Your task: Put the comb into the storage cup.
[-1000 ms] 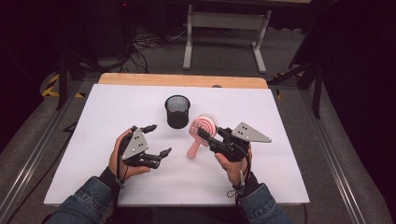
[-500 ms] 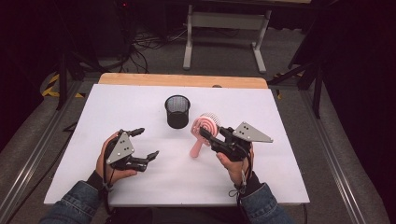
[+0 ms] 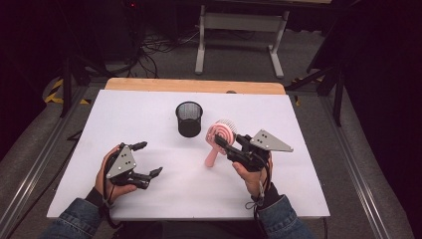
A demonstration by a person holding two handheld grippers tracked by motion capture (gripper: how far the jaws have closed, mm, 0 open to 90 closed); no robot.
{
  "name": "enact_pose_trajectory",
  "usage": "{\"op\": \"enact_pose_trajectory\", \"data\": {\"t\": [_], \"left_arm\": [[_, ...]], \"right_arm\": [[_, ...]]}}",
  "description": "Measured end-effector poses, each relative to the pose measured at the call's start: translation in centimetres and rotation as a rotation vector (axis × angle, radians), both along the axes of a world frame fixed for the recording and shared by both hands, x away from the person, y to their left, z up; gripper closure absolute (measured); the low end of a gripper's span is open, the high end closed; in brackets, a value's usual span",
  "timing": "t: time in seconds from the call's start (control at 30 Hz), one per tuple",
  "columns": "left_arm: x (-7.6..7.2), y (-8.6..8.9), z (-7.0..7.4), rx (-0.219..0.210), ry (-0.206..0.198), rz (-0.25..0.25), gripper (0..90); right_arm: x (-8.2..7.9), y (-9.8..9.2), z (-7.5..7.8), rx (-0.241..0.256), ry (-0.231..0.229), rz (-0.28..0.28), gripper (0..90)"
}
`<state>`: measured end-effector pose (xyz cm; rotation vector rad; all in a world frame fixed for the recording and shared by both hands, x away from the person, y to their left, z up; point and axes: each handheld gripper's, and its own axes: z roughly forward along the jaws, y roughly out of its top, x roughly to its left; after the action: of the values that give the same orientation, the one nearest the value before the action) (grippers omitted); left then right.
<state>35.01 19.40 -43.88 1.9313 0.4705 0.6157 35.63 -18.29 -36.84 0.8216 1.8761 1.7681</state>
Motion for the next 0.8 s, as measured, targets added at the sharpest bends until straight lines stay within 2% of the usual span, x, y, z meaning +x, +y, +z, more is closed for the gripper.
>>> {"op": "enact_pose_trajectory", "data": {"t": [0.2,0.33,0.5,0.57,0.67,0.8], "left_arm": [[-0.4,0.8,-0.1,-0.023,0.003,0.008,5.7],[-0.5,0.9,-0.3,-0.018,0.005,0.015,6.1],[-0.8,1.4,-0.3,-0.045,0.007,0.008,4.8],[-0.8,1.7,-0.3,-0.050,0.003,0.027,4.7],[-0.9,2.0,-0.3,-0.065,0.008,0.026,4.8],[-1.0,2.4,-0.3,-0.066,0.010,0.026,4.8]], "right_arm": [[0.1,-0.3,0.1,-0.002,-0.003,-0.009,63.1],[0.1,-0.4,0.2,-0.008,-0.008,-0.017,63.1],[0.2,-0.5,0.4,-0.004,-0.016,-0.026,63.2],[0.3,-0.6,0.5,0.000,-0.018,-0.030,63.2],[0.4,-0.7,0.6,0.008,-0.019,-0.030,63.2],[0.5,-0.7,0.8,0.002,-0.032,-0.036,63.2]]}}
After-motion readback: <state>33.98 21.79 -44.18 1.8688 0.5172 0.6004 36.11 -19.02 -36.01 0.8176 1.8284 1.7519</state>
